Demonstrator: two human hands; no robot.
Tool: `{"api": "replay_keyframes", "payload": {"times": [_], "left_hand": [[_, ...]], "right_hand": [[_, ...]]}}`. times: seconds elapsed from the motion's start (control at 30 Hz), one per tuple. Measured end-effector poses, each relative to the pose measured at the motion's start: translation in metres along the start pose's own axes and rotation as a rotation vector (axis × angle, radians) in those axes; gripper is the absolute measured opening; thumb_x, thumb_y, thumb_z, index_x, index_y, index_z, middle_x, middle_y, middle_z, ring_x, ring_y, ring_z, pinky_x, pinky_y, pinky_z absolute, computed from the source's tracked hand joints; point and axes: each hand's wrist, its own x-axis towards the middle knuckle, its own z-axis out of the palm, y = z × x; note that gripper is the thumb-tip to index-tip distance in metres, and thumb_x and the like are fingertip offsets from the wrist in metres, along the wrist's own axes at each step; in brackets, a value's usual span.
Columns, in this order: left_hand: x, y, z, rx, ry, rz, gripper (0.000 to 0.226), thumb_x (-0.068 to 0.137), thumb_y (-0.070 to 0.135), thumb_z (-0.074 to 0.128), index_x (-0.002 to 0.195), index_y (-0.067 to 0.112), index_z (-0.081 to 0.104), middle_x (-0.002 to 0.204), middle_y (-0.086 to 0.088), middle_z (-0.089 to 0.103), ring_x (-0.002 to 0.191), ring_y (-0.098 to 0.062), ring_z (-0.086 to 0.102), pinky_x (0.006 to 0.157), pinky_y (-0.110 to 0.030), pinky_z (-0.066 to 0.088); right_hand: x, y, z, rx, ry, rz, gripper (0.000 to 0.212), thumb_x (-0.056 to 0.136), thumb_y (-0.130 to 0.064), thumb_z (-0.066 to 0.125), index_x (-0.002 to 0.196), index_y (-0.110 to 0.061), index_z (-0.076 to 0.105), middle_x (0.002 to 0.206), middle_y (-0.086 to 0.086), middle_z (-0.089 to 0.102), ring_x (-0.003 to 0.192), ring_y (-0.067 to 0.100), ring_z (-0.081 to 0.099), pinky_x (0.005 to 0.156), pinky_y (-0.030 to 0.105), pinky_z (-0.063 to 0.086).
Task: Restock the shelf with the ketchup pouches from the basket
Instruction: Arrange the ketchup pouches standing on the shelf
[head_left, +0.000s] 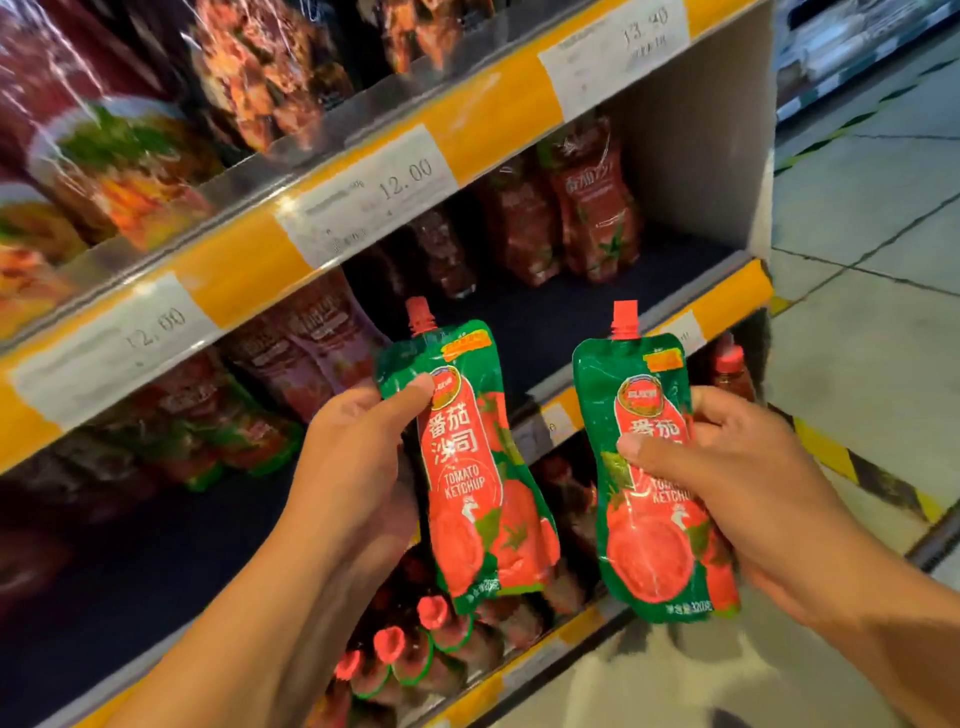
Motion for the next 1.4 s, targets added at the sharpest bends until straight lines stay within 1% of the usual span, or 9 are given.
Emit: {"api": "replay_keyframes", "payload": {"times": [0.1, 0.23, 0.43, 0.63, 0.73, 0.87, 1.03, 1.17, 1.4], "left_hand": [[0.012, 0.006, -0.001, -0.077, 0.090, -0.020, 0.025, 0.097, 0.009, 0.068, 0.120, -0.001, 0.069, 0.108, -0.018, 0.078, 0.082, -0.024, 0.076, 0.083, -0.049, 0.063], [0.024, 0.016, 0.012, -0.171, 0.167, 0.001, 0.005, 0.096, 0.000, 0.067, 0.099, 0.004, 0.067, 0.078, -0.008, 0.078, 0.061, -0.017, 0.075, 0.059, -0.037, 0.063], [0.055, 0.023, 0.031, -0.169, 0.171, 0.070, 0.013, 0.098, 0.007, 0.069, 0.109, 0.012, 0.065, 0.102, -0.009, 0.079, 0.084, -0.021, 0.077, 0.079, -0.039, 0.062], [0.084, 0.046, 0.065, -0.040, 0.152, 0.012, 0.022, 0.106, 0.026, 0.055, 0.087, 0.017, 0.058, 0.080, 0.001, 0.069, 0.070, -0.012, 0.062, 0.074, -0.033, 0.056], [0.098, 0.050, 0.072, -0.012, 0.148, 0.081, 0.017, 0.110, 0.026, 0.048, 0.110, 0.013, 0.060, 0.107, 0.000, 0.067, 0.088, -0.013, 0.069, 0.095, -0.027, 0.054], [0.127, 0.047, 0.074, -0.176, 0.073, 0.194, 0.005, 0.103, 0.011, 0.061, 0.105, 0.015, 0.061, 0.095, 0.001, 0.069, 0.066, -0.002, 0.073, 0.061, -0.019, 0.059], [0.154, 0.027, 0.063, -0.115, 0.045, 0.245, 0.032, 0.096, 0.015, 0.072, 0.125, 0.022, 0.061, 0.125, -0.002, 0.069, 0.116, -0.017, 0.067, 0.106, -0.041, 0.052], [0.160, 0.002, 0.047, 0.175, 0.089, 0.273, 0.078, 0.078, 0.009, 0.084, 0.147, 0.025, 0.051, 0.141, 0.000, 0.064, 0.126, -0.018, 0.062, 0.110, -0.044, 0.050], [0.166, -0.029, 0.042, 0.432, 0.131, 0.344, 0.053, 0.087, 0.025, 0.084, 0.134, 0.020, 0.061, 0.123, 0.005, 0.068, 0.115, -0.016, 0.065, 0.104, -0.034, 0.048]], "right_hand": [[-0.003, 0.000, -0.009, 0.002, -0.048, -0.021, 0.037, 0.075, -0.012, 0.084, 0.111, -0.019, 0.075, 0.099, 0.011, 0.082, 0.087, 0.033, 0.080, 0.086, 0.051, 0.060], [-0.007, -0.004, -0.016, 0.029, -0.071, -0.039, 0.038, 0.072, -0.009, 0.082, 0.109, -0.020, 0.076, 0.100, 0.012, 0.082, 0.087, 0.034, 0.080, 0.087, 0.051, 0.060], [-0.008, -0.009, -0.023, 0.039, -0.068, -0.048, 0.035, 0.077, -0.004, 0.080, 0.108, -0.018, 0.076, 0.098, 0.012, 0.082, 0.086, 0.034, 0.080, 0.086, 0.053, 0.061], [-0.001, -0.009, -0.028, 0.027, -0.037, -0.042, 0.035, 0.079, -0.004, 0.081, 0.111, -0.017, 0.075, 0.098, 0.011, 0.082, 0.087, 0.034, 0.080, 0.089, 0.056, 0.061], [0.002, -0.007, -0.031, 0.013, -0.031, -0.032, 0.034, 0.081, -0.004, 0.081, 0.112, -0.017, 0.074, 0.099, 0.010, 0.082, 0.088, 0.033, 0.080, 0.090, 0.057, 0.061], [0.005, -0.009, -0.031, 0.008, -0.017, -0.028, 0.034, 0.082, -0.003, 0.081, 0.112, -0.017, 0.074, 0.099, 0.009, 0.082, 0.088, 0.032, 0.081, 0.089, 0.055, 0.061], [0.008, -0.010, -0.031, 0.010, -0.003, -0.027, 0.034, 0.082, -0.003, 0.081, 0.111, -0.017, 0.074, 0.099, 0.010, 0.082, 0.087, 0.033, 0.080, 0.088, 0.056, 0.061], [0.009, -0.010, -0.033, -0.003, 0.006, -0.024, 0.034, 0.082, -0.004, 0.081, 0.112, -0.018, 0.073, 0.098, 0.009, 0.082, 0.086, 0.033, 0.081, 0.089, 0.056, 0.061], [0.009, -0.013, -0.030, -0.015, 0.019, -0.041, 0.034, 0.082, -0.005, 0.082, 0.111, -0.020, 0.074, 0.097, 0.008, 0.082, 0.085, 0.031, 0.081, 0.086, 0.053, 0.062]]}}
